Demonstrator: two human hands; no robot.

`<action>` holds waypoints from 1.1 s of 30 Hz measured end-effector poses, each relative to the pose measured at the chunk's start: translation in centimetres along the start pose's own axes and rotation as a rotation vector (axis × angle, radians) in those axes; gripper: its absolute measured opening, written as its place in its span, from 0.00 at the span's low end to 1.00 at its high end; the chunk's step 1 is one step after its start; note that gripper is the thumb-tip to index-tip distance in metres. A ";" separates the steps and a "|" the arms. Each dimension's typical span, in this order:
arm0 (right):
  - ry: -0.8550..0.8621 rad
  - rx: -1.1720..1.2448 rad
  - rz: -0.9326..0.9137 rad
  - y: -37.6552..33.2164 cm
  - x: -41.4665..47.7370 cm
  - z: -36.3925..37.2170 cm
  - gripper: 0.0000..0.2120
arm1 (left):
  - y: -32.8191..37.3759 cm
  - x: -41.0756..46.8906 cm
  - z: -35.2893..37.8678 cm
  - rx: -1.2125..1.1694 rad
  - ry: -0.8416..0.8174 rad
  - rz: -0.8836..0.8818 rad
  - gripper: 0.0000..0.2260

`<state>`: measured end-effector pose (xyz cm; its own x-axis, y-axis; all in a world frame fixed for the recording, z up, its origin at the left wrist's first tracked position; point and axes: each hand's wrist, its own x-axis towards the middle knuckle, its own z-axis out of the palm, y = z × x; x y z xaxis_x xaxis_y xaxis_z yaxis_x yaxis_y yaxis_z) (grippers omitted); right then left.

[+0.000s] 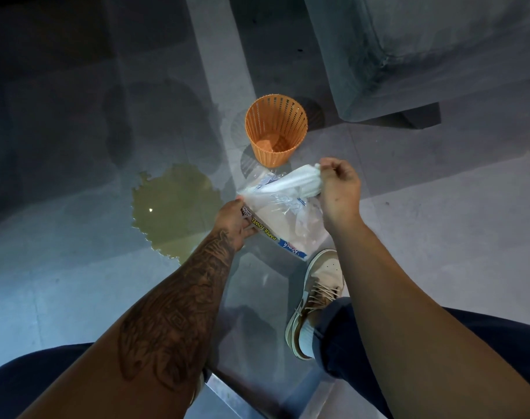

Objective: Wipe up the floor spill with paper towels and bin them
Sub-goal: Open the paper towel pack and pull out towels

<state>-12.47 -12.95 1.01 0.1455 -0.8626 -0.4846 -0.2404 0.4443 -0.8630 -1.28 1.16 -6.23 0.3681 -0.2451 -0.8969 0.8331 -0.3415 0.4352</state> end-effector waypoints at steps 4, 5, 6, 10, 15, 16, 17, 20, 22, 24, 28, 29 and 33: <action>0.104 0.320 0.142 -1.8 0.6 0.0 0.11 | 0.0 0.4 0.1 -0.058 0.061 0.030 0.09; 0.116 0.361 0.155 -2.1 0.7 0.1 0.11 | 0.0 0.5 0.1 -0.077 0.081 0.037 0.09; 0.120 0.365 0.159 -2.3 0.8 0.1 0.11 | 0.1 0.5 0.3 -0.092 0.097 0.047 0.09; 0.097 0.140 0.040 -2.1 0.9 -0.3 0.09 | 0.2 0.8 0.6 -0.075 0.102 0.062 0.09; 0.007 0.021 -0.019 -1.2 1.2 -0.4 0.09 | -0.4 0.6 1.8 0.079 -0.066 0.003 0.08; -0.032 -0.005 -0.002 -0.7 1.3 -0.4 0.09 | -0.3 0.5 2.1 0.083 -0.094 -0.002 0.07; -0.075 -0.036 0.018 -0.2 1.4 -0.3 0.08 | -0.3 0.5 2.4 0.085 -0.118 -0.009 0.07; -0.165 -0.135 0.061 1.1 1.7 -0.2 0.06 | 0.0 0.3 2.8 0.146 -0.154 -0.012 0.11; -0.174 -0.156 0.046 1.0 1.8 -0.3 0.05 | 0.2 0.3 3.0 0.228 -0.115 0.002 0.19; -0.147 -0.142 -0.007 0.3 1.9 -0.3 0.06 | 0.4 0.4 3.1 0.279 -0.072 0.010 0.26; -0.007 -0.091 -0.215 -2.4 1.6 -0.6 0.08 | 0.7 0.7 3.1 0.367 -0.071 0.034 0.28; 0.033 -0.068 -0.259 -3.1 1.7 -0.7 0.06 | 0.8 0.7 3.1 0.377 -0.074 0.036 0.27; 0.060 -0.068 -0.333 -5.2 1.6 -0.8 0.03 | 2.3 -0.8 3.9 0.335 -0.043 0.146 0.16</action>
<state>-11.73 -16.83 4.88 0.1707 -0.9711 -0.1671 -0.2531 0.1206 -0.9599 -1.25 -2.94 -4.17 0.4493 -0.3487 -0.8225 0.5891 -0.5765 0.5662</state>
